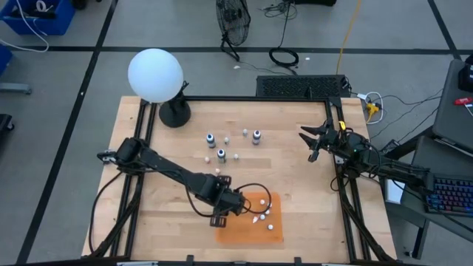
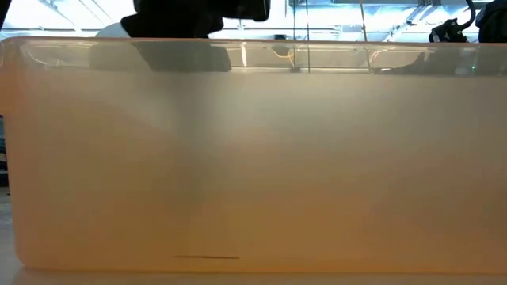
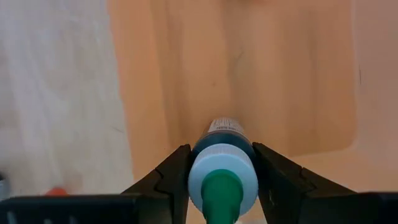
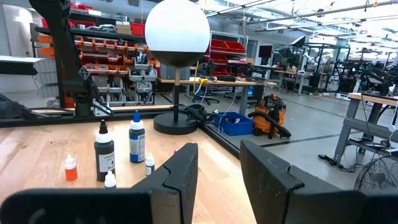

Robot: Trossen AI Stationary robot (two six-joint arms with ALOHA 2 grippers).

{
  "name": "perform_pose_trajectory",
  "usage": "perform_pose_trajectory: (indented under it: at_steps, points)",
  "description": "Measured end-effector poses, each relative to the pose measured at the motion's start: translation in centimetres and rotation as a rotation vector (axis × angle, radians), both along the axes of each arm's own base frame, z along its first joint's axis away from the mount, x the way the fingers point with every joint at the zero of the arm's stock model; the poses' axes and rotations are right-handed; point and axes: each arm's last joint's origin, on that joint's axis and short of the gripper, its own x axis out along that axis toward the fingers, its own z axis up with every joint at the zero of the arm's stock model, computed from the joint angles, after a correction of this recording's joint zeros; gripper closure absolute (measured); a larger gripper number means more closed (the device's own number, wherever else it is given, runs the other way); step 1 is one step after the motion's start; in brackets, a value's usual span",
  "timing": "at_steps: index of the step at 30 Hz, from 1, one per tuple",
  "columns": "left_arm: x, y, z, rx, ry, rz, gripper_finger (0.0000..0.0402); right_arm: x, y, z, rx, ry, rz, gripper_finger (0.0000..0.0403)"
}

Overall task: Pick & Place food coloring
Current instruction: Put the large green food coloring bottle into the orange container

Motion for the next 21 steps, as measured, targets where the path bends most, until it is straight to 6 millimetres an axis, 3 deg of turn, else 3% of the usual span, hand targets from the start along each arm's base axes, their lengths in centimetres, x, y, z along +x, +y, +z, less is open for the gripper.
perform_pose_trajectory:
  at_steps: [9,16,21]
  points:
    - [0.0,0.1,-0.5,-0.013,-0.001,0.002,0.0249,0.0,0.0,0.0,0.000,0.000,0.000,0.0293]
    - [0.0,0.2,-0.6,-0.009,0.002,0.015,0.0126,0.0,0.0,0.0,0.000,0.000,0.000,0.0293]
    - [-0.4,0.8,0.6,-0.018,0.010,0.081,0.0080,0.0,0.0,0.0,0.000,0.000,0.000,0.0293]
